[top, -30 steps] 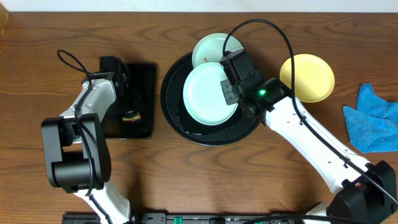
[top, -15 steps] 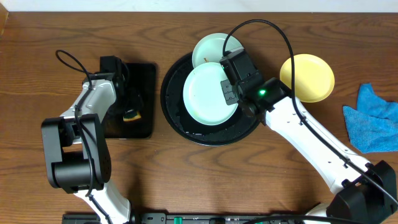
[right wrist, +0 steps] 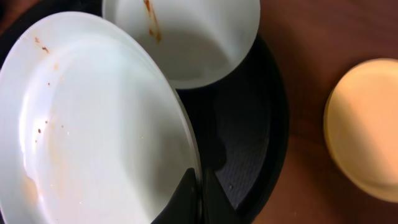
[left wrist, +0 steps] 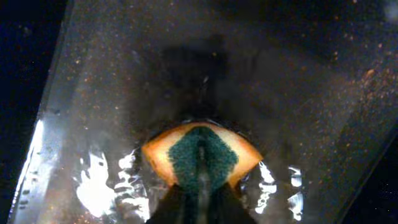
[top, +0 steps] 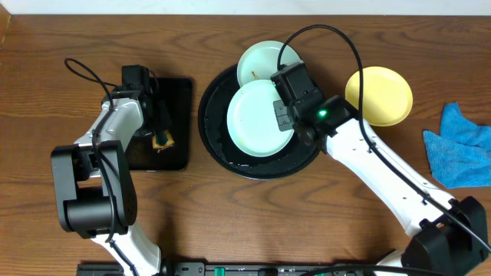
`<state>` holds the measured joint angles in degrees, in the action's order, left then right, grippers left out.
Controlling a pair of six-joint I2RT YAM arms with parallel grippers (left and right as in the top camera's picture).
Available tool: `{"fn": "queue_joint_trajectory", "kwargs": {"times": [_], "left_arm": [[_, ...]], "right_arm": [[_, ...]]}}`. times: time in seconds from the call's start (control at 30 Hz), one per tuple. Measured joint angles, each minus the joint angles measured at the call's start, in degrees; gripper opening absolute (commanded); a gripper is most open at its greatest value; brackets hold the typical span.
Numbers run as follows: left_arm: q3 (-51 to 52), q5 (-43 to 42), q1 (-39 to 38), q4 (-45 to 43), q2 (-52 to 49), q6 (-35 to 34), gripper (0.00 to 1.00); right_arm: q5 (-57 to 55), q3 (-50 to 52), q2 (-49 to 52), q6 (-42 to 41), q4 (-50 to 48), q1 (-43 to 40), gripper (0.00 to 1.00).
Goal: Clean dirty plates on tray and stack at the side
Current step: 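Pick up the sponge from the black tray with the left gripper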
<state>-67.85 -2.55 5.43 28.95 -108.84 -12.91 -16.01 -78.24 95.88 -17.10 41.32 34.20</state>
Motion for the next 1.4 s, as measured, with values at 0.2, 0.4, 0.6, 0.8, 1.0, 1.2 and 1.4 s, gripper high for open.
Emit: {"fn": "queue_joint_trajectory", "kwargs": {"times": [0.2, 0.4, 0.6, 0.8, 1.0, 1.2, 1.4], "left_arm": [[0.02, 0.0, 0.0, -0.74, 0.57, 0.04, 0.08], [0.02, -0.02, 0.0, -0.61, 6.47, 0.04, 0.07], [0.0, 0.0, -0.02, -0.61, 16.85, 0.09, 0.08], [0.0, 0.0, -0.02, -0.87, 19.3, 1.42, 0.08], [0.0, 0.0, -0.02, -1.11, 19.26, 2.75, 0.08], [0.0, -0.04, -0.02, -1.84, 19.26, 2.89, 0.08], [0.0, -3.67, -0.02, -1.66, 19.26, 2.84, 0.08]], "right_arm": [[0.04, 1.6, 2.64, -2.25, 0.76, 0.0, 0.01], [1.49, 1.86, 3.19, -4.52, 1.27, -1.05, 0.01], [5.79, 1.86, 3.19, -5.7, 1.31, -3.13, 0.01], [7.74, 1.86, 3.19, -6.34, 1.29, -3.39, 0.01], [8.59, 1.86, 3.19, -6.4, 1.29, -3.39, 0.01], [8.72, 1.86, 3.19, -6.4, 1.29, -3.39, 0.01], [8.81, 1.86, 3.21, -6.6, 2.08, -3.39, 0.01]]}}
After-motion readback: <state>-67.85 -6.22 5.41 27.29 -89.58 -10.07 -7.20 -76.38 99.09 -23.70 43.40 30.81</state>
